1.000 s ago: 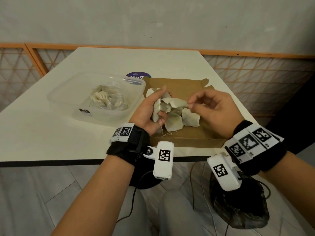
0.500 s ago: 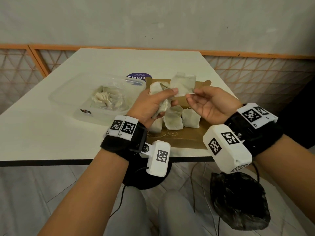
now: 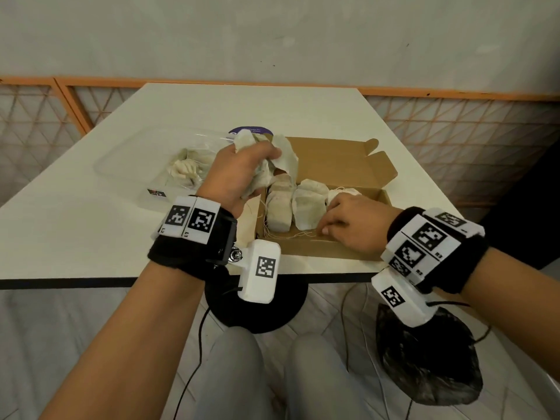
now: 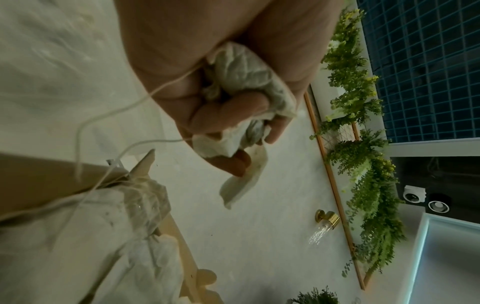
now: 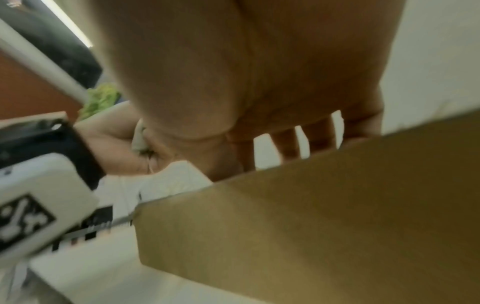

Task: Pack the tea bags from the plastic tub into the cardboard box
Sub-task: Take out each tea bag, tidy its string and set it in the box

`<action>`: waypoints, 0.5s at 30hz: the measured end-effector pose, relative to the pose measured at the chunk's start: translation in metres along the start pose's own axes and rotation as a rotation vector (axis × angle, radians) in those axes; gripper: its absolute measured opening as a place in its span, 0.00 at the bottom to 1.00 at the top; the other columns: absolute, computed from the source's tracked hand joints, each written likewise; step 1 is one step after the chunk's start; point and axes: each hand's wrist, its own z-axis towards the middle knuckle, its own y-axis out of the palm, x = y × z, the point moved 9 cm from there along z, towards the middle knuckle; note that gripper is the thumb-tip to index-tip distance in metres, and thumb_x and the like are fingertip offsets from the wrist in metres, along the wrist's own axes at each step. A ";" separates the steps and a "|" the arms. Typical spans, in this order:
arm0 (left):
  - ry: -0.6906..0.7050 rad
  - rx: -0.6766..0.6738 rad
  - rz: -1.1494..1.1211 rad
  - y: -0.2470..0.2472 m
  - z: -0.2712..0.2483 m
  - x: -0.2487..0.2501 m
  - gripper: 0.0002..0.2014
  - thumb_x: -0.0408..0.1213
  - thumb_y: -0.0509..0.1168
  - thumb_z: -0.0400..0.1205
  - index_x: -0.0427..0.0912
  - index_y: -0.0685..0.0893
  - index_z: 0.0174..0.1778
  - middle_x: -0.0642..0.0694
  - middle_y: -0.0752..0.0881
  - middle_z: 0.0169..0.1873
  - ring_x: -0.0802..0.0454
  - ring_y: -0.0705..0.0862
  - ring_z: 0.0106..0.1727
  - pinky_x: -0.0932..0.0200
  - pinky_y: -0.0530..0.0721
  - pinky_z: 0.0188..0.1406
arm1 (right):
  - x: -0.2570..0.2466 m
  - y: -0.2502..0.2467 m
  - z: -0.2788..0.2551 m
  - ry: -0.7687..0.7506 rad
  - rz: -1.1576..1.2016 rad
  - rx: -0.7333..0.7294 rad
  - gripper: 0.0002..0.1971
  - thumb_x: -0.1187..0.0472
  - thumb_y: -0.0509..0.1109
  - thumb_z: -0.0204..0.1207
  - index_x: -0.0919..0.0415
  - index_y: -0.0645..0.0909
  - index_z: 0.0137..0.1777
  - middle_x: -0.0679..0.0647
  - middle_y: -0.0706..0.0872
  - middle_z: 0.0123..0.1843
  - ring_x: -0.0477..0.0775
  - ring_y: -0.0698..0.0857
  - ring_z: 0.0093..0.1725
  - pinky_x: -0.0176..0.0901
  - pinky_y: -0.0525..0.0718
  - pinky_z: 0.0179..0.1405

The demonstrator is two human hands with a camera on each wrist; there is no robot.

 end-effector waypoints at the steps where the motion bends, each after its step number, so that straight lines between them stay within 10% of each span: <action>1: 0.002 -0.007 -0.006 0.000 0.000 0.000 0.07 0.30 0.67 0.76 0.42 0.79 0.33 0.47 0.79 0.26 0.56 0.76 0.20 0.70 0.67 0.17 | 0.002 0.001 0.001 0.010 0.088 -0.016 0.15 0.54 0.58 0.83 0.48 0.83 0.62 0.51 0.79 0.62 0.54 0.76 0.65 0.46 0.73 0.68; 5: 0.007 -0.010 -0.037 -0.002 0.002 -0.001 0.09 0.29 0.66 0.76 0.41 0.76 0.30 0.45 0.74 0.28 0.54 0.73 0.23 0.69 0.66 0.17 | 0.005 0.005 0.006 0.020 0.361 -0.034 0.16 0.54 0.58 0.83 0.52 0.81 0.66 0.49 0.81 0.67 0.49 0.77 0.66 0.41 0.70 0.71; 15: 0.050 -0.030 -0.065 0.002 0.003 0.002 0.14 0.26 0.64 0.77 0.40 0.73 0.26 0.52 0.73 0.15 0.57 0.72 0.16 0.71 0.67 0.17 | 0.015 -0.065 -0.018 -0.086 0.859 0.334 0.15 0.77 0.72 0.69 0.63 0.84 0.53 0.51 0.85 0.39 0.32 0.82 0.32 0.21 0.80 0.40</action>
